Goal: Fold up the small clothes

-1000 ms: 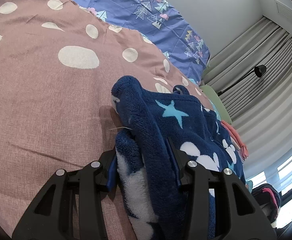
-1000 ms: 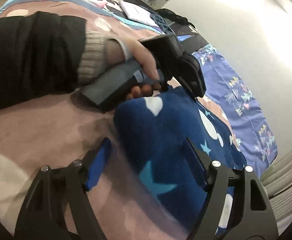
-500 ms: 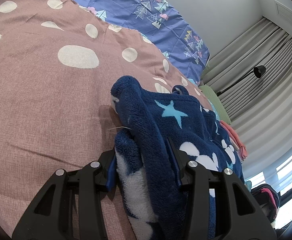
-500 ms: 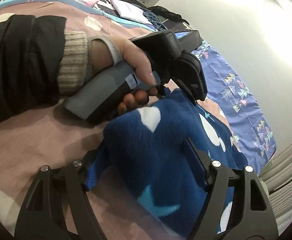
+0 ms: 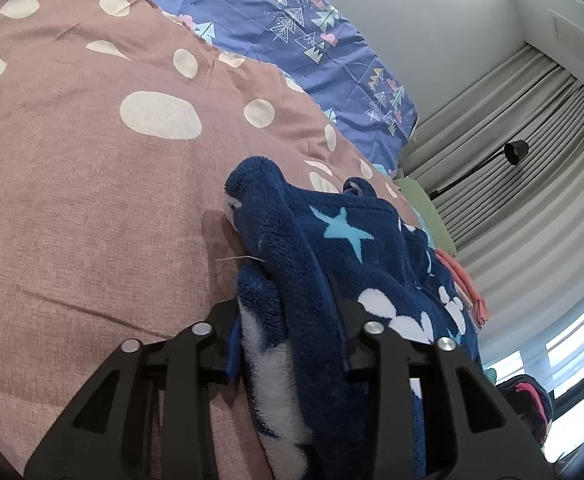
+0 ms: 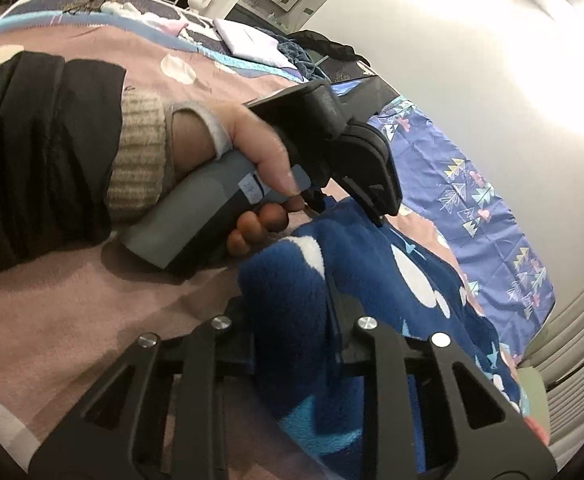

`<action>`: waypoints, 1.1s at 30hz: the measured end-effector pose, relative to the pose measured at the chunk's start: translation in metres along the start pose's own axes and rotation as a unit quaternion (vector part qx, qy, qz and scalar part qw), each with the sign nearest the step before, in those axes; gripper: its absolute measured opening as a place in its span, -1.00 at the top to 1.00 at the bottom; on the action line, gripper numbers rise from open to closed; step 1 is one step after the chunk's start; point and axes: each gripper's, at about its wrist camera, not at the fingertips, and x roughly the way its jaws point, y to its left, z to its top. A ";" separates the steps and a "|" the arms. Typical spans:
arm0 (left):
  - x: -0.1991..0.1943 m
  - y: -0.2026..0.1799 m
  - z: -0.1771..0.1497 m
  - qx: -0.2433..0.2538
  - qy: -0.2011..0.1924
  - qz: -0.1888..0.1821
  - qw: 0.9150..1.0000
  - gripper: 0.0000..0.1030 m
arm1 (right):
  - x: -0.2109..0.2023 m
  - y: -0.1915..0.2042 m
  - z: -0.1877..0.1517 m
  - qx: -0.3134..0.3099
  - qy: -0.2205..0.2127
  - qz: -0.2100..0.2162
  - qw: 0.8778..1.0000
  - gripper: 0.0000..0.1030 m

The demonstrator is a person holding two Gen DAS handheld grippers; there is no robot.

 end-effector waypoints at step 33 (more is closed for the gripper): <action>0.191 -0.373 -0.017 0.287 0.111 0.129 0.943 0.45 | -0.131 -0.317 -0.230 0.583 -0.095 0.036 0.806 0.64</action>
